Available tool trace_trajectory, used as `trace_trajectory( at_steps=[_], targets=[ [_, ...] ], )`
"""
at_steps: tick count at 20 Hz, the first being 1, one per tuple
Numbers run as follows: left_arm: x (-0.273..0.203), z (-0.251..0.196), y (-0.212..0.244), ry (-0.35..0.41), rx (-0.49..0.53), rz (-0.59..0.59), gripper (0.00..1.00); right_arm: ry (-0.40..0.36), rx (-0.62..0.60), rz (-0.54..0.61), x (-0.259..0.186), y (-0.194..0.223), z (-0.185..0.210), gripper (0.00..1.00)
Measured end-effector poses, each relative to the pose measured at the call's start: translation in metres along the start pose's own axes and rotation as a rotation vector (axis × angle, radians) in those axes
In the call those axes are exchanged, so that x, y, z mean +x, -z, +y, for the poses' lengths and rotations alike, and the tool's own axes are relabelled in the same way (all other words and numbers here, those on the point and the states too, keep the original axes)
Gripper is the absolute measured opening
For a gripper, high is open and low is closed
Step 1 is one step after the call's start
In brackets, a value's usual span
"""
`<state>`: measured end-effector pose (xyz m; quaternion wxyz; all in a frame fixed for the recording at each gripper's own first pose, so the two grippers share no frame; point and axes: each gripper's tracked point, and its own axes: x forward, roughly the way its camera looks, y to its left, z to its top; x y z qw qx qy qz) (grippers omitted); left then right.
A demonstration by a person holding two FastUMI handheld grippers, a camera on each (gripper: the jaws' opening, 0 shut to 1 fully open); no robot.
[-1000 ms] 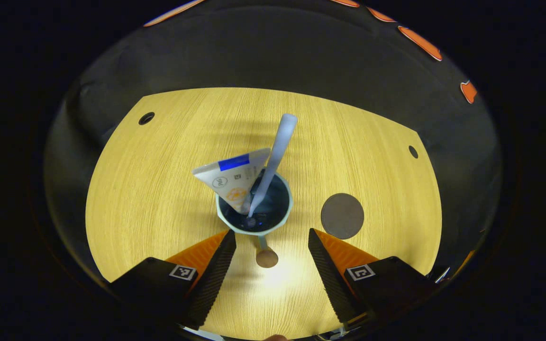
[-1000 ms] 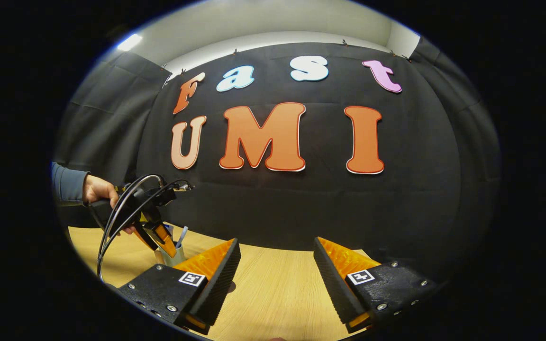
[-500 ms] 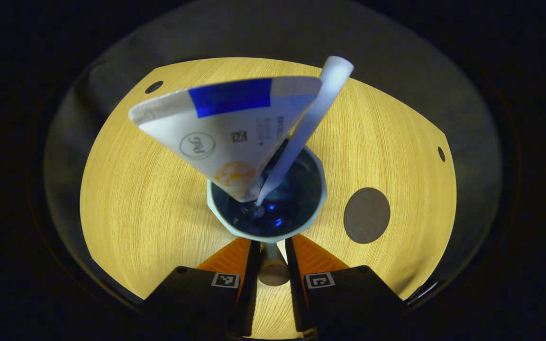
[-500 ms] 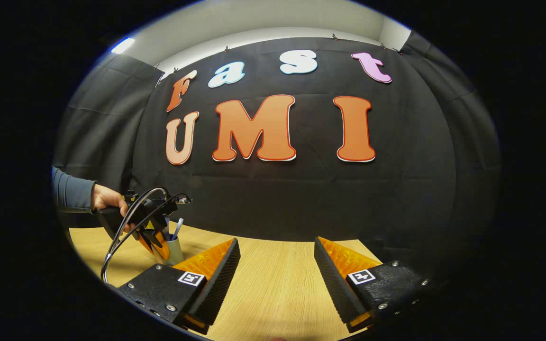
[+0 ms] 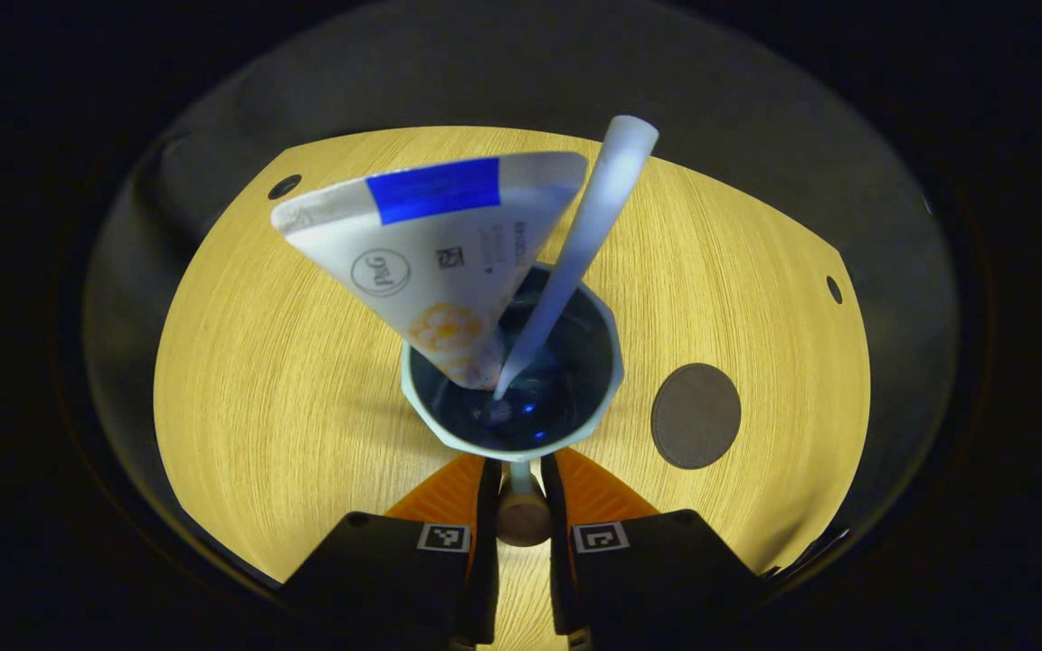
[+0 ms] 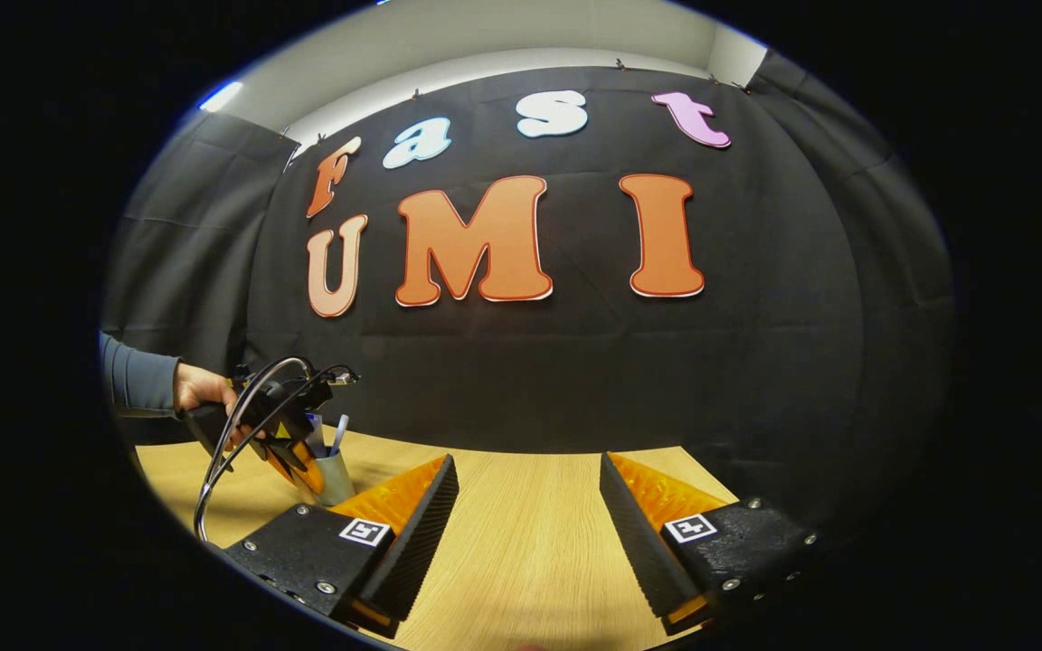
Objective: Put the toothbrush and toothpaste on the desktop into the cup, then pick up the cup and place it on the coaster on the desktop.
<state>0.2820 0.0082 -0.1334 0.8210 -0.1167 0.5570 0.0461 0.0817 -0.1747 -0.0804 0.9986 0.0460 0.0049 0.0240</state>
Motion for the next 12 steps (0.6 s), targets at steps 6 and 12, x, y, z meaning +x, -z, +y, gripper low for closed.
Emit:
trace_trajectory(
  at_steps=[6, 12],
  targets=[
    [-0.025, -0.011, -0.004, 0.012, 0.066, -0.051, 0.27, 0.014, 0.004, -0.012, -0.010, -0.007, -0.005, 0.94],
    [-0.041, -0.032, -0.010, 0.033, 0.145, -0.079, 0.27, 0.032, -0.012, -0.026, -0.029, -0.015, -0.016, 0.94]
  ],
)
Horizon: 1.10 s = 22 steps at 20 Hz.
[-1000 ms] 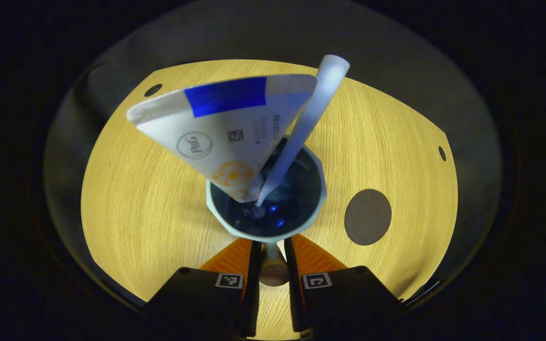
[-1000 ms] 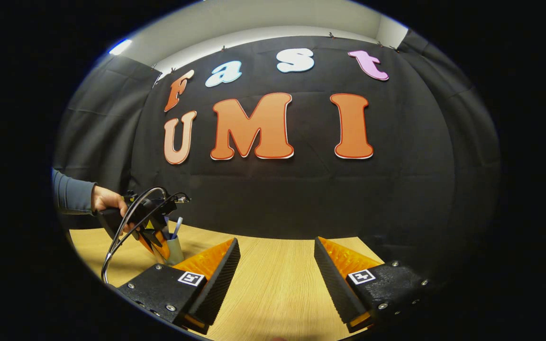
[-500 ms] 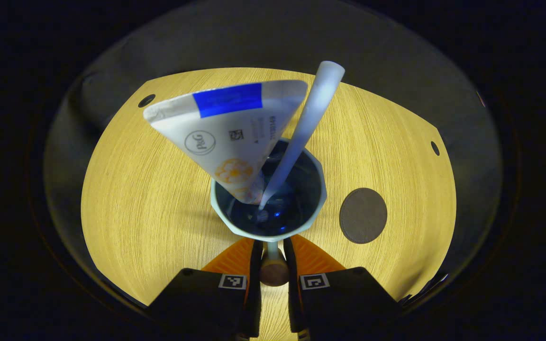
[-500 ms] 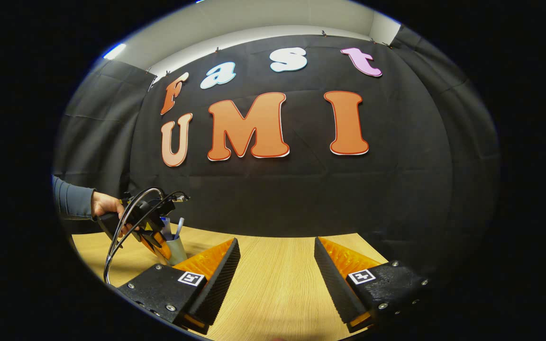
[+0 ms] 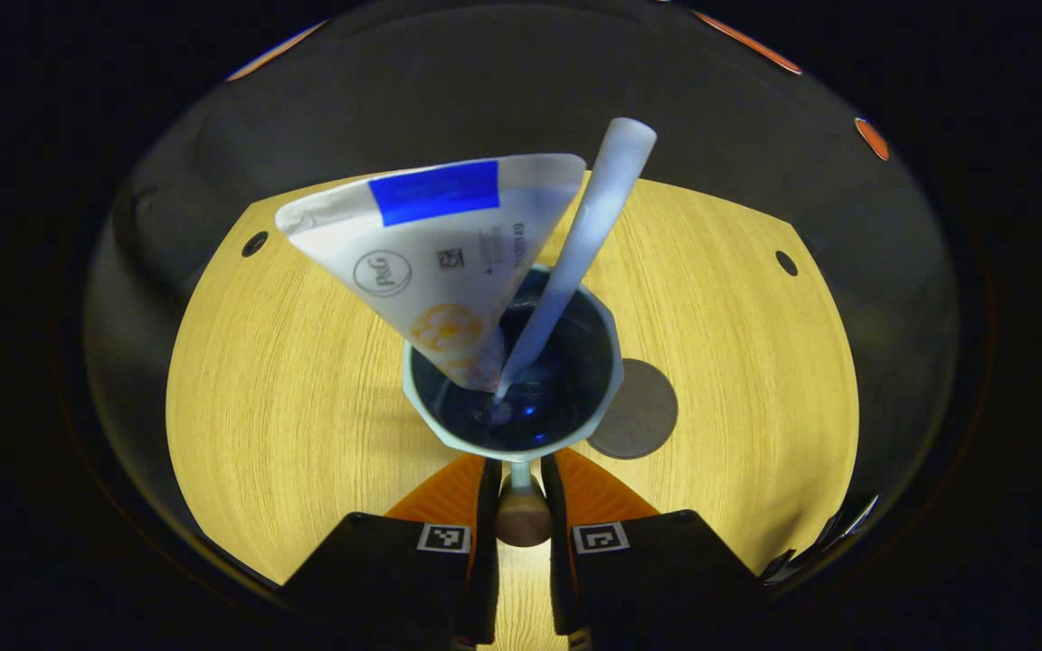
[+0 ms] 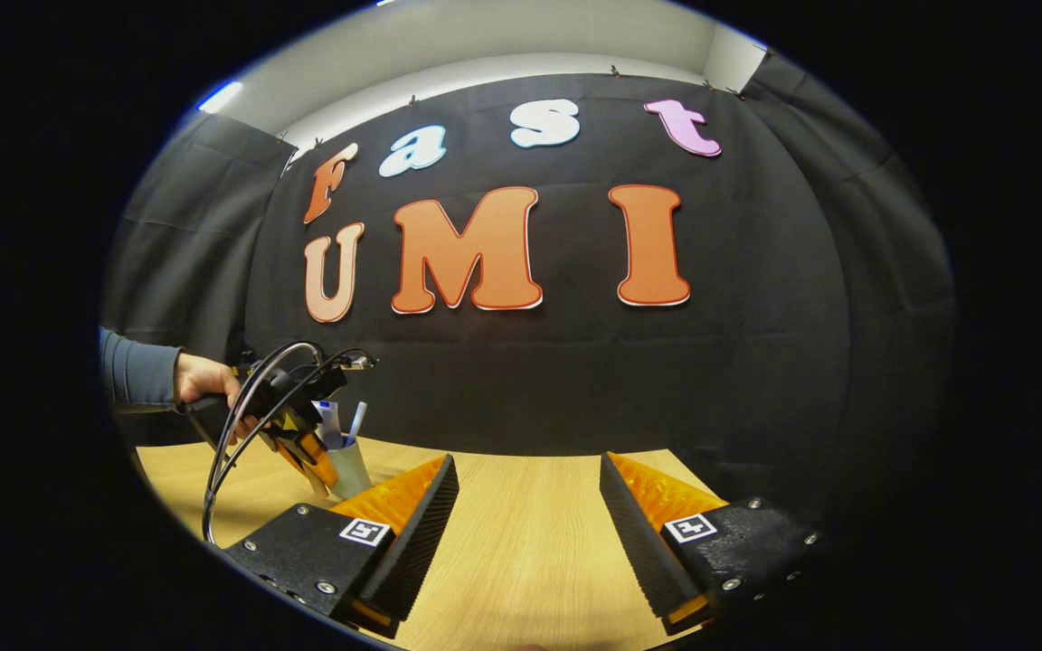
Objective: Put the toothbrush and toothpaste on the desktop into the cup, then pick up the cup and place it on the coaster on the desktop.
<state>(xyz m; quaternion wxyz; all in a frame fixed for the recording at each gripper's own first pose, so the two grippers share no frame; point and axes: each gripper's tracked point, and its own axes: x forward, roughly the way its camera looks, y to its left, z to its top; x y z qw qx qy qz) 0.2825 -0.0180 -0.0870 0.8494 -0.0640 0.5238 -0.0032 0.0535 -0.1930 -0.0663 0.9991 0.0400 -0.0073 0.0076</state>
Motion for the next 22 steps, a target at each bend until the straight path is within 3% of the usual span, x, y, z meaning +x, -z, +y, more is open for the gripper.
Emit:
trace_trajectory(
  at_steps=[12, 13, 14, 22],
  targets=[
    [0.012, -0.044, 0.012, 0.011, 0.122, 0.020, 0.28, 0.059, 0.022, -0.020, -0.045, -0.009, -0.037, 0.94],
    [0.015, -0.044, 0.014, 0.006, 0.128, 0.026, 0.28, 0.063, 0.023, -0.016, -0.047, -0.008, -0.039, 0.99],
    [0.018, -0.047, 0.014, -0.002, 0.136, 0.027, 0.27, 0.067, 0.019, -0.012, -0.048, -0.008, -0.040, 0.95],
    [0.020, -0.046, 0.019, -0.021, 0.159, 0.043, 0.27, 0.087, 0.000, 0.007, -0.055, 0.000, -0.047, 0.95]
  ],
)
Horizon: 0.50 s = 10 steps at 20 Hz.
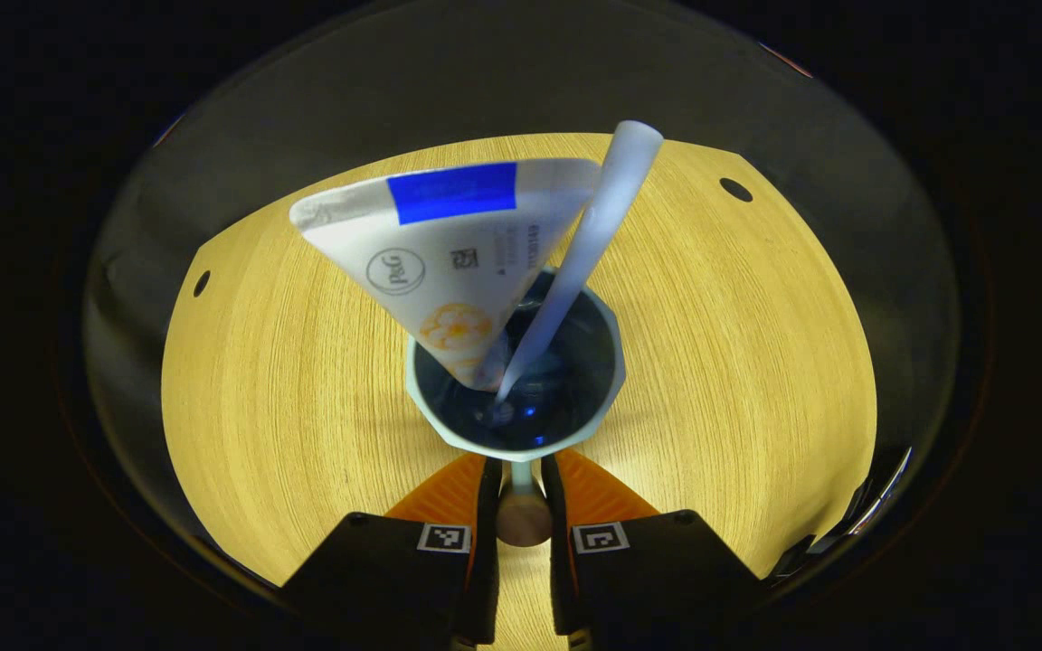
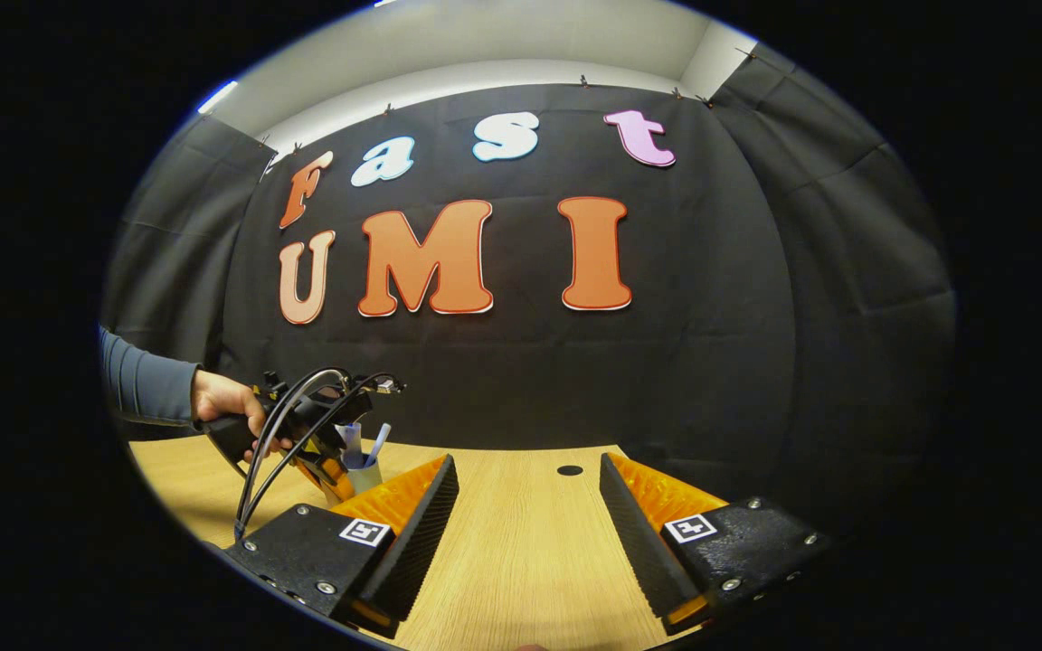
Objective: Put the toothbrush and toothpaste on the desktop into the cup, then pick up the cup and place it on the coaster on the desktop.
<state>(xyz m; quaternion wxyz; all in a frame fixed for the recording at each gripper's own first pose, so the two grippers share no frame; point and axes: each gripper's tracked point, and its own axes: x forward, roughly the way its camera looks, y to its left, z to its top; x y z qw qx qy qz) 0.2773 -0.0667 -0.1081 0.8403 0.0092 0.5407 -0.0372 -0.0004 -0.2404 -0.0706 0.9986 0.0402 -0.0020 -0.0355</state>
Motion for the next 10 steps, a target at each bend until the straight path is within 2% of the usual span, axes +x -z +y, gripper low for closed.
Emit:
trace_trajectory(
  at_steps=[5, 7, 9, 10],
  targets=[
    [-0.003, 0.003, 0.002, 0.006, 0.008, 0.004, 0.28, -0.004, 0.014, 0.008, 0.000, 0.002, 0.003, 0.94],
    [-0.005, 0.004, 0.002, 0.009, 0.009, -0.008, 0.32, -0.003, 0.018, 0.012, 0.002, 0.001, 0.007, 0.94],
    [-0.006, 0.013, 0.000, 0.005, 0.016, -0.035, 0.37, -0.001, 0.017, 0.020, 0.002, 0.002, 0.009, 0.95],
    [-0.007, 0.018, -0.003, 0.005, 0.017, -0.049, 0.52, -0.003, 0.018, 0.023, 0.003, 0.002, 0.011, 0.95]
  ],
)
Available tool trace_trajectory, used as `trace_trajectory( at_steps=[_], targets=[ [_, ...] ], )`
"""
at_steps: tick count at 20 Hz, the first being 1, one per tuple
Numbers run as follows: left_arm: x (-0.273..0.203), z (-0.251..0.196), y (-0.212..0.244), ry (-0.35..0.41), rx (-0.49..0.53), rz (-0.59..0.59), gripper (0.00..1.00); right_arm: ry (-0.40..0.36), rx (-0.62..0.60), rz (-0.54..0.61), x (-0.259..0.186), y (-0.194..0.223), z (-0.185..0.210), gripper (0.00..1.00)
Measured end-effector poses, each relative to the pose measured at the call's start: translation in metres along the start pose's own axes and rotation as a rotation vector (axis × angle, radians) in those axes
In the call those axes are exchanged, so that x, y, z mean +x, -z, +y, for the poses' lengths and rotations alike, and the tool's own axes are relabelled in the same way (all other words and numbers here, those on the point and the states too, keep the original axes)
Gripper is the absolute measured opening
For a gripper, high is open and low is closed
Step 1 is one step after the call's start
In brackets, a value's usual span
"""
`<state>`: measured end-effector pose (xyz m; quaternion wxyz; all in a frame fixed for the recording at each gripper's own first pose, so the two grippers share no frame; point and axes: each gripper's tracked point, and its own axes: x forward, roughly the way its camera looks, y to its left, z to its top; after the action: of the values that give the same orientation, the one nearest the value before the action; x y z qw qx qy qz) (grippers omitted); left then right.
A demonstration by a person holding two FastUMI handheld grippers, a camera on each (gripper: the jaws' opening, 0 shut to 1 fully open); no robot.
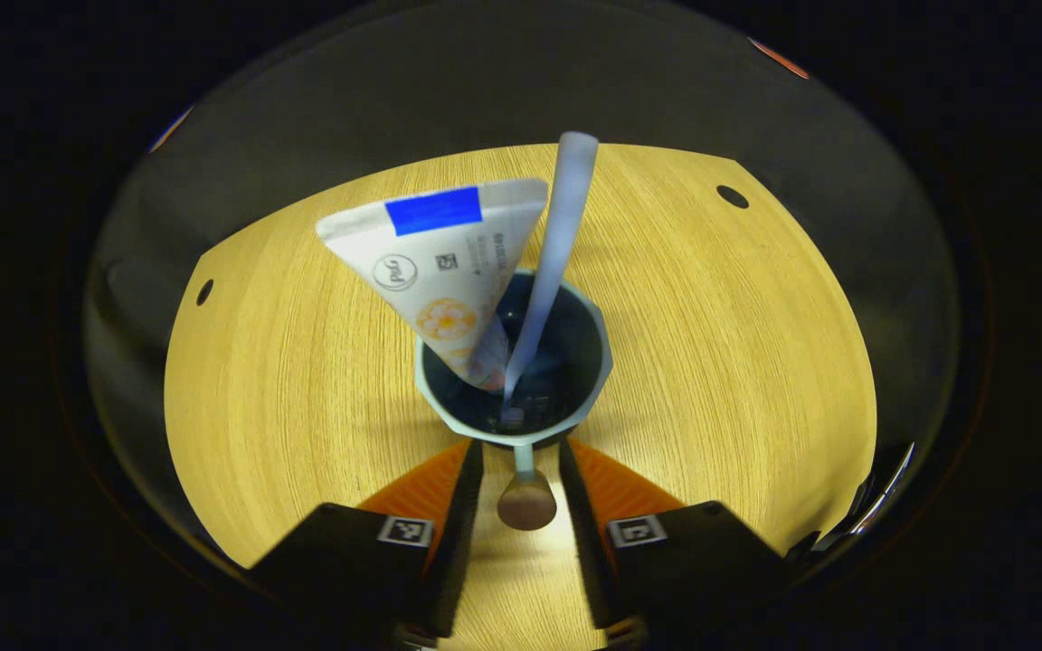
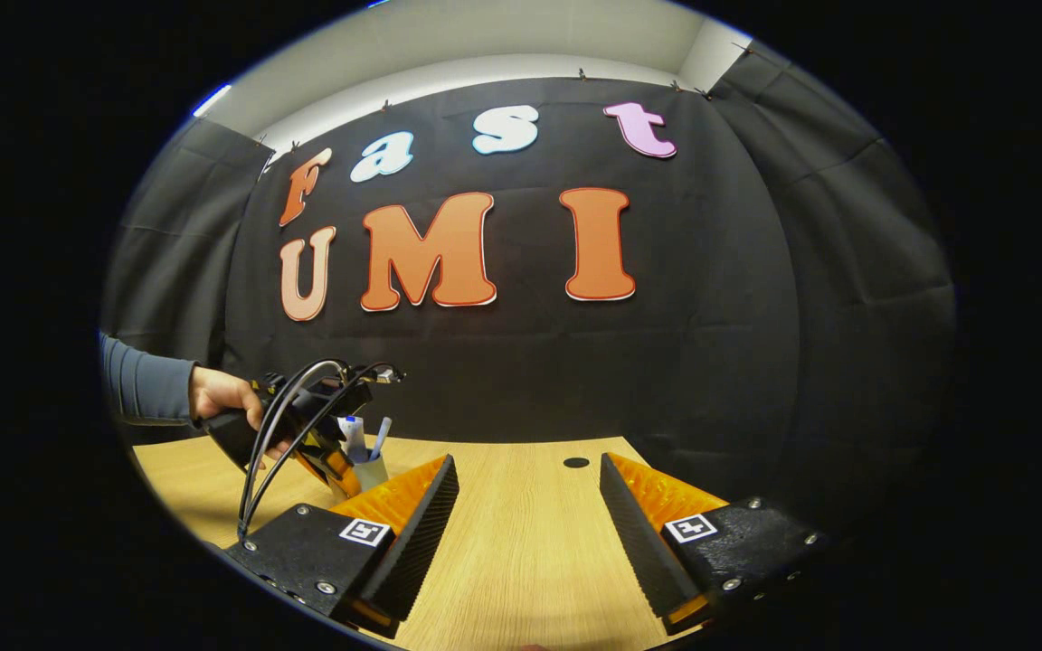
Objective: Put the toothbrush and toothpaste on the desktop into the cup, then pick up the cup and place it on the coaster on the desktop.
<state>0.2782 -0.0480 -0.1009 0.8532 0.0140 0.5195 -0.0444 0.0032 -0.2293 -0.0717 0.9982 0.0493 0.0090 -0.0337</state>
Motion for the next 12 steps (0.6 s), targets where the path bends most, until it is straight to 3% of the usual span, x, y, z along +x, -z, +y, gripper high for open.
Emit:
trace_trajectory(
  at_steps=[2, 7, 12],
  targets=[
    [-0.006, 0.005, -0.002, 0.008, 0.021, -0.029, 0.83, -0.007, -0.006, 0.004, 0.000, -0.004, 0.007, 0.95],
    [-0.035, 0.010, -0.011, 0.021, 0.073, -0.158, 0.96, -0.021, -0.040, 0.000, 0.004, -0.021, 0.035, 0.95],
    [-0.117, 0.017, -0.028, -0.030, 0.119, -0.407, 0.96, -0.042, -0.078, -0.011, 0.008, -0.041, 0.075, 0.95]
  ],
)
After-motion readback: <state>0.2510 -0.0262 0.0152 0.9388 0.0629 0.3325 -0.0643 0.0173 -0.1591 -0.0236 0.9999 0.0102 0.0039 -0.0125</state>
